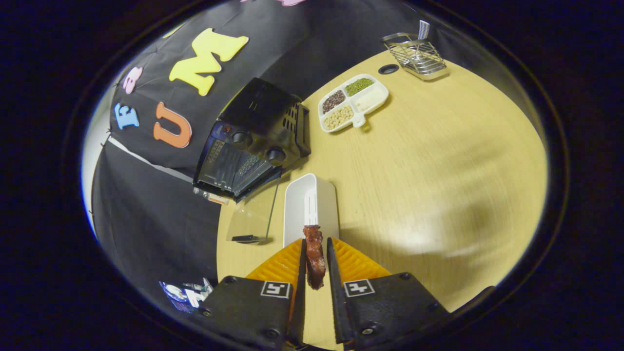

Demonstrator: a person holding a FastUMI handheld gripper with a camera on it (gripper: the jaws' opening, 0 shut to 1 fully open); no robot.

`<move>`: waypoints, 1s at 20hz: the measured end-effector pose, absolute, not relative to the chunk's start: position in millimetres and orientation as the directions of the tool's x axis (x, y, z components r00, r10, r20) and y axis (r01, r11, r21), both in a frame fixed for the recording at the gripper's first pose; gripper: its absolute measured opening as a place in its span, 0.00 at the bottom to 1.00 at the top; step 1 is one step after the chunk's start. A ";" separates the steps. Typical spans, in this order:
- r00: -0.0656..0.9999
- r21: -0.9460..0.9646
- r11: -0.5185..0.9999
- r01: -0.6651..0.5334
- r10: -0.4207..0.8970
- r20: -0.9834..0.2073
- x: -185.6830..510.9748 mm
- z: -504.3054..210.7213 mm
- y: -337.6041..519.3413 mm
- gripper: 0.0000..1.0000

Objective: Open the toaster oven, put the food inside, and close the toaster oven door.

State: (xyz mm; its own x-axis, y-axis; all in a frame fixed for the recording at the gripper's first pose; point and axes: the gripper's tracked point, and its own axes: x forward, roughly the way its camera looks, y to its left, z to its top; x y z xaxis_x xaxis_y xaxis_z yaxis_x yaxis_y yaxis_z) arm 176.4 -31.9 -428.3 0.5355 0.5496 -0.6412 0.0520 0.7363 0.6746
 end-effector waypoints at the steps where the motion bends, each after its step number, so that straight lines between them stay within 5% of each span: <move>1: 0.535 0.662 0.749 0.044 0.542 -0.648 175.2 -429.8 -31.3 0.21; 14: 0.634 0.698 0.711 -0.088 0.580 -0.512 177.9 -331.3 58.2 0.17; 20: 0.732 0.823 0.568 0.021 0.552 -0.400 200.2 -327.5 138.8 0.16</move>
